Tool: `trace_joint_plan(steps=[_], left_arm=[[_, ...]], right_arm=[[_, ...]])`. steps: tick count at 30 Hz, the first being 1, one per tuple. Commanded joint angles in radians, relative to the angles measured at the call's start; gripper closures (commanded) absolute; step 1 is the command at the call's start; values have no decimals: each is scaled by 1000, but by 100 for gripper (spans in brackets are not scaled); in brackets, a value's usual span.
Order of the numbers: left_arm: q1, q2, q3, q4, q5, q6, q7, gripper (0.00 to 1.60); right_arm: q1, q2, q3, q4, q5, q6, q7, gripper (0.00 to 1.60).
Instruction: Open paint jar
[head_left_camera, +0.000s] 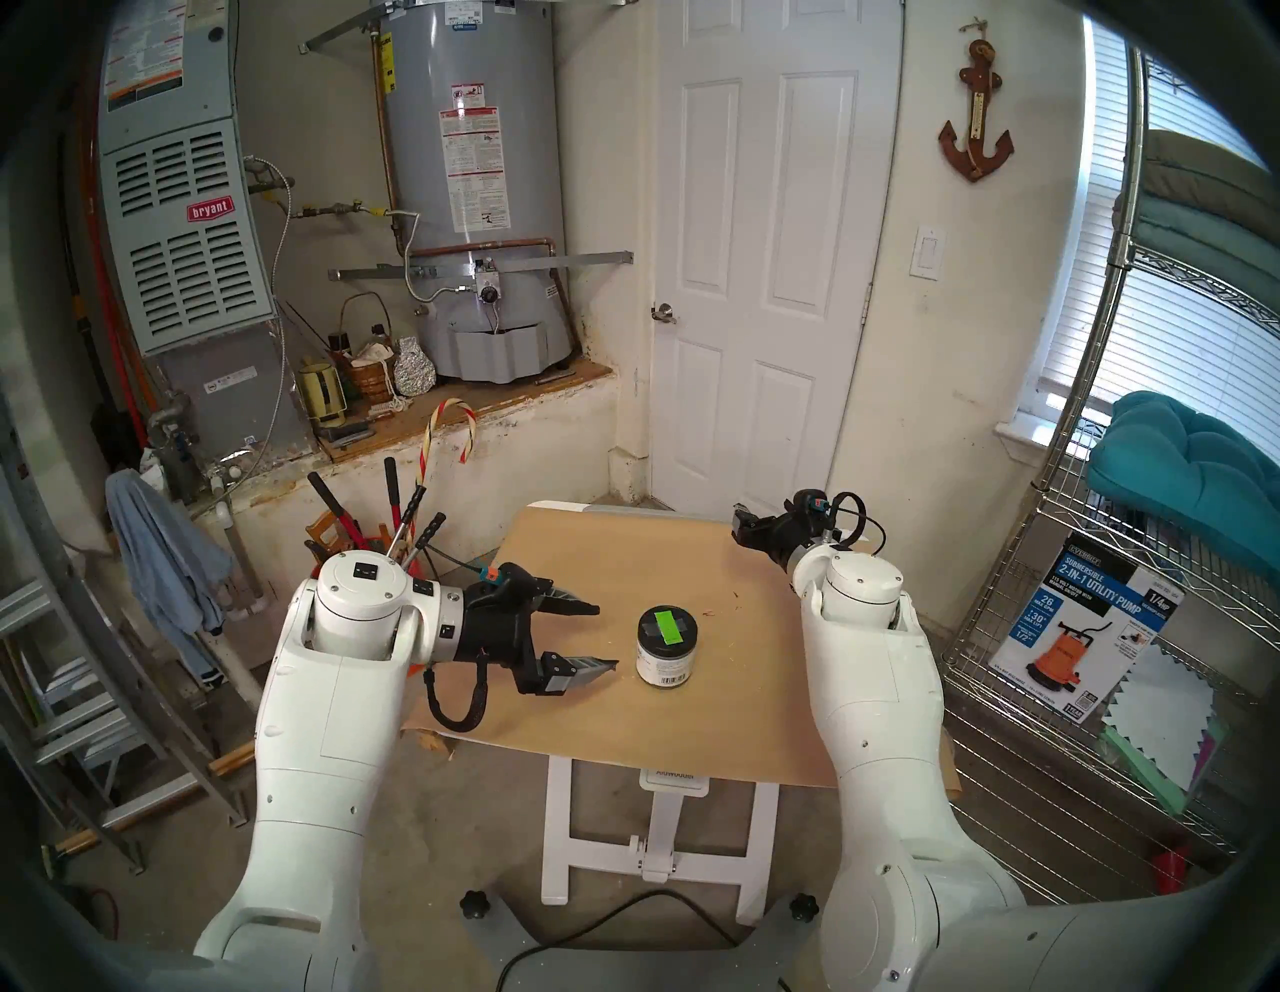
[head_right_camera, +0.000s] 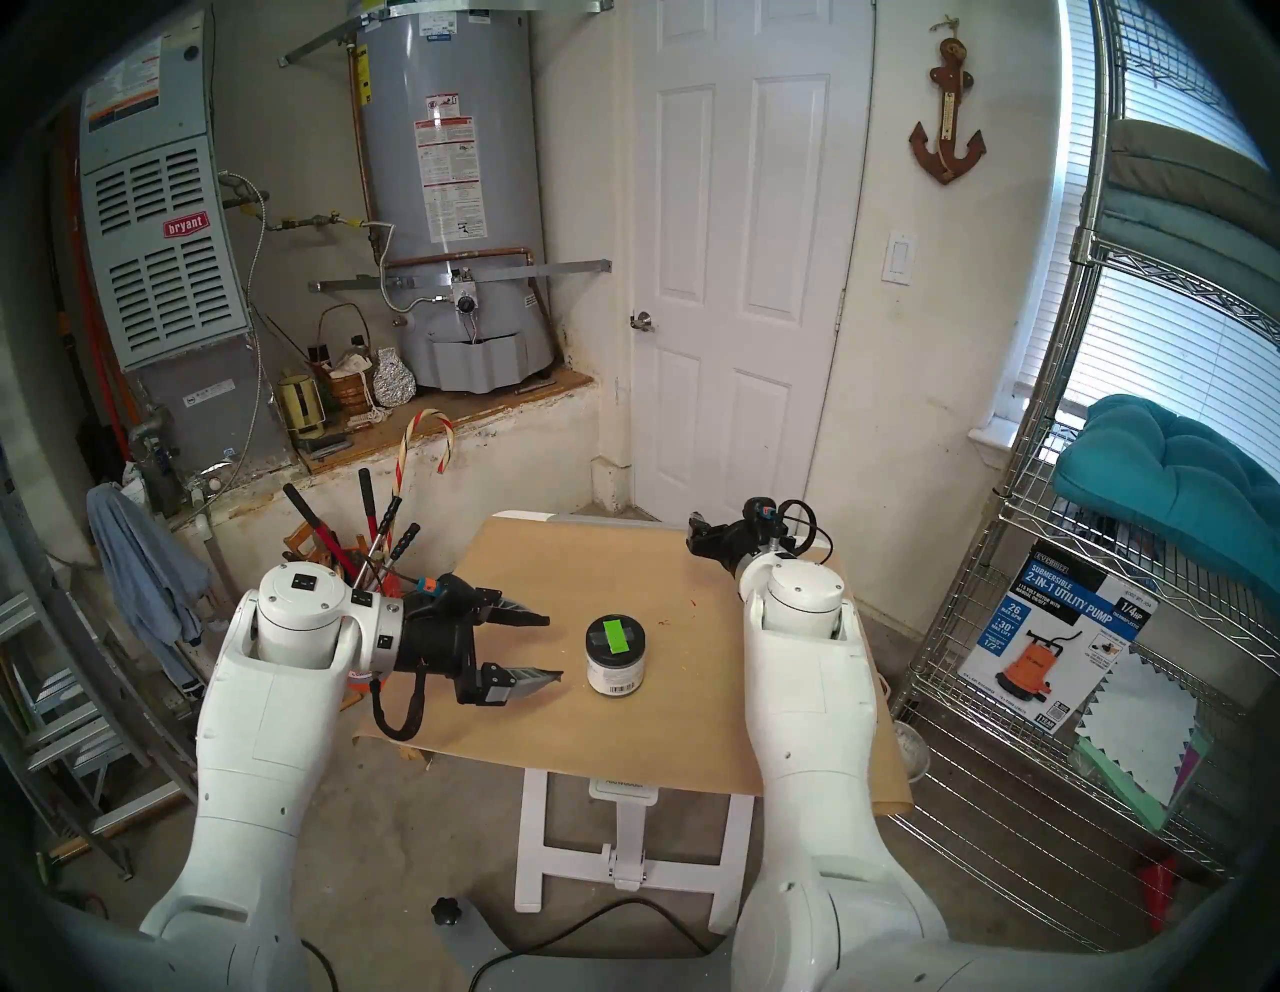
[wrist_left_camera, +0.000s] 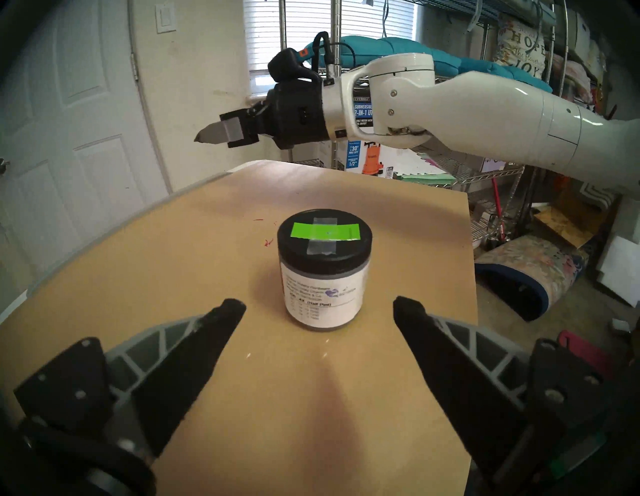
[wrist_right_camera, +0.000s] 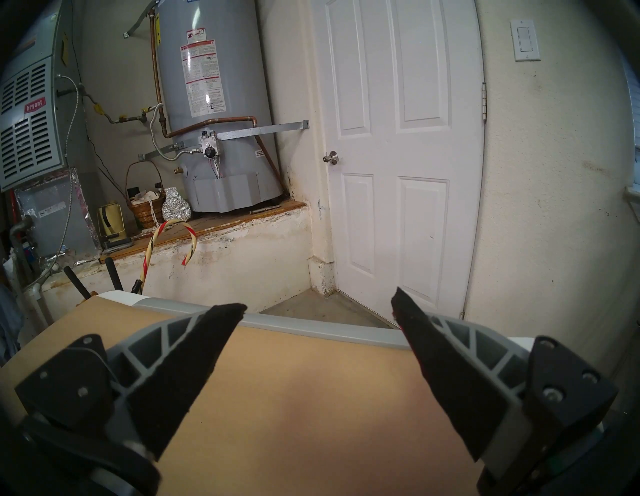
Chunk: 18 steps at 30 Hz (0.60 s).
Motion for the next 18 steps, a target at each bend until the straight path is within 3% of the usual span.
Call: trace_joint_plan(steps=[1,11,14,18], left_arm=[[-28,-19,23,15,-8,-15,1,0],[-76,-30,49,120,10,-44,31,0],[-94,-42,48,167,-11,-102,44,0],[-114,-50,58,193,-17,-111,38,0]], right_arm=[[18,0,-3,-21,0,-3,0,0],[18,0,-3,-21,0,-3,0,0],[18,0,-3,-21,0,-3,0,0],[18,0,-3,-21,0,-3,0,0]])
